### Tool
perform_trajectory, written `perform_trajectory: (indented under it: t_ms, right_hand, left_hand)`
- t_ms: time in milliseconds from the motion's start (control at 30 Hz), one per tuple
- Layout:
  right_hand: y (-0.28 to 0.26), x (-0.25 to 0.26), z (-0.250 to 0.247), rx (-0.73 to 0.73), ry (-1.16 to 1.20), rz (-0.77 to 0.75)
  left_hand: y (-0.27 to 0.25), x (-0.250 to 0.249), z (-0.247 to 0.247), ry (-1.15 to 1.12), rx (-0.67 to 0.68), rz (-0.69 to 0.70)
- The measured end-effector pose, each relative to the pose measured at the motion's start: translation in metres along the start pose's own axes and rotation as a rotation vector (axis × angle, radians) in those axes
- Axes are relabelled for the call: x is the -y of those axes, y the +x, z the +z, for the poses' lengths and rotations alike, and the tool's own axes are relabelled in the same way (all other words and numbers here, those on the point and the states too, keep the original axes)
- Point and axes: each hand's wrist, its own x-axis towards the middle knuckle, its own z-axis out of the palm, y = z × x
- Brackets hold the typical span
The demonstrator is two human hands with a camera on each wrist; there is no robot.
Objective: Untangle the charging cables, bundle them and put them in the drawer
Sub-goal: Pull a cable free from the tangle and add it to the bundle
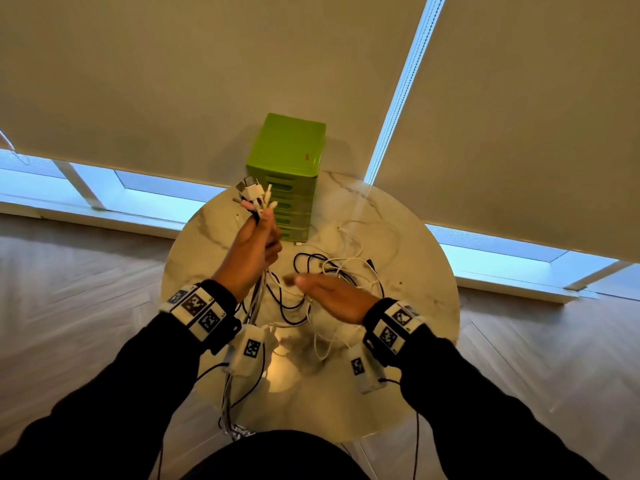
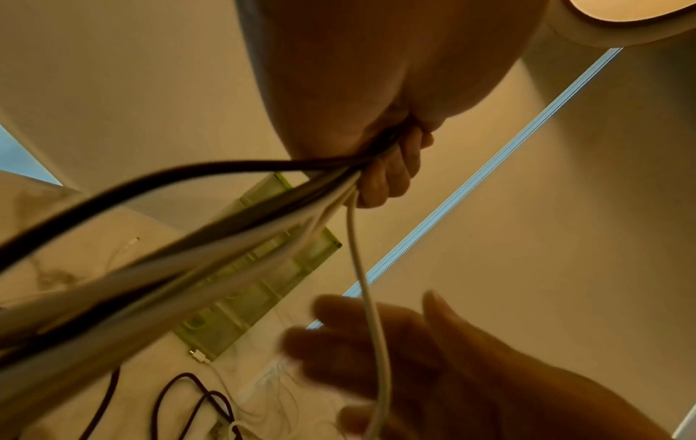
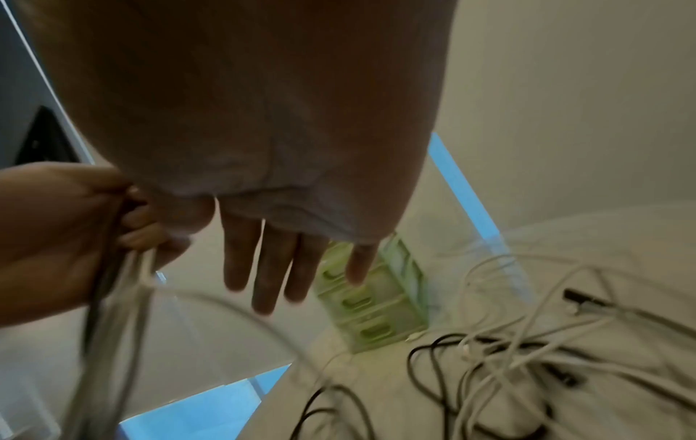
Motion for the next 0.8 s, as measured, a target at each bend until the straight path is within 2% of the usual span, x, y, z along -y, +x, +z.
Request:
perform_trajectory:
  t_ms: [100, 200, 267, 333, 367, 400, 467, 533, 567, 633, 700, 767, 800]
  right_hand:
    - [0.008, 0.002, 0.027, 0.233, 0.108, 0.067]
    - [0.011, -0.01, 0.042, 0.292, 0.228, 0.145]
    - [0.012, -0.02, 0.044, 0.288, 0.161, 0.196]
    - [0.014, -0.029, 0.035, 0.207, 0.038, 0.23]
    - [0.016, -0.032, 0.027, 0.123, -0.005, 0.245]
    - [0.018, -0.031, 0.018, 0.018, -0.027, 0.246]
    - [0.021, -0.02, -0.002, -0.178, -0.045, 0.183]
    - [0.025, -0.002, -0.019, -0.257, -0.041, 0.07]
    - [0.026, 0.006, -0.024, -0.289, -0.053, 0.036]
    - [0.028, 0.016, -0.028, -0.356, -0.05, 0.059]
    - [0.024, 0.02, -0.024, -0.374, 0.147, 0.112]
    - [0.016, 0.025, -0.016, -0.374, 0.356, 0.061]
    - [0.014, 0.027, -0.011, -0.378, 0.39, 0.016]
  left_hand:
    - [0.001, -0.004, 0.001, -0.027, 0.059, -0.03]
    - [-0.002, -0.008, -0.003, -0.131, 0.127, -0.074]
    - [-0.007, -0.013, -0.006, -0.251, 0.221, -0.134]
    - [-0.013, -0.017, -0.008, -0.33, 0.35, -0.218]
    - [-0.016, -0.017, -0.009, -0.324, 0.407, -0.262]
    - [-0.02, -0.015, -0.01, -0.277, 0.449, -0.304]
    - [-0.028, -0.007, -0.009, -0.037, 0.467, -0.35]
    - [-0.033, 0.002, -0.004, 0.251, 0.382, -0.342]
    - [-0.035, 0.007, -0.001, 0.316, 0.303, -0.327]
    - [-0.034, 0.013, 0.002, 0.289, 0.116, -0.286]
    - [-0.03, 0.018, 0.002, 0.192, -0.033, -0.247]
    - [-0.027, 0.021, 0.0, 0.156, -0.11, -0.207]
    - [-0.026, 0.023, -0.001, 0.153, -0.13, -0.191]
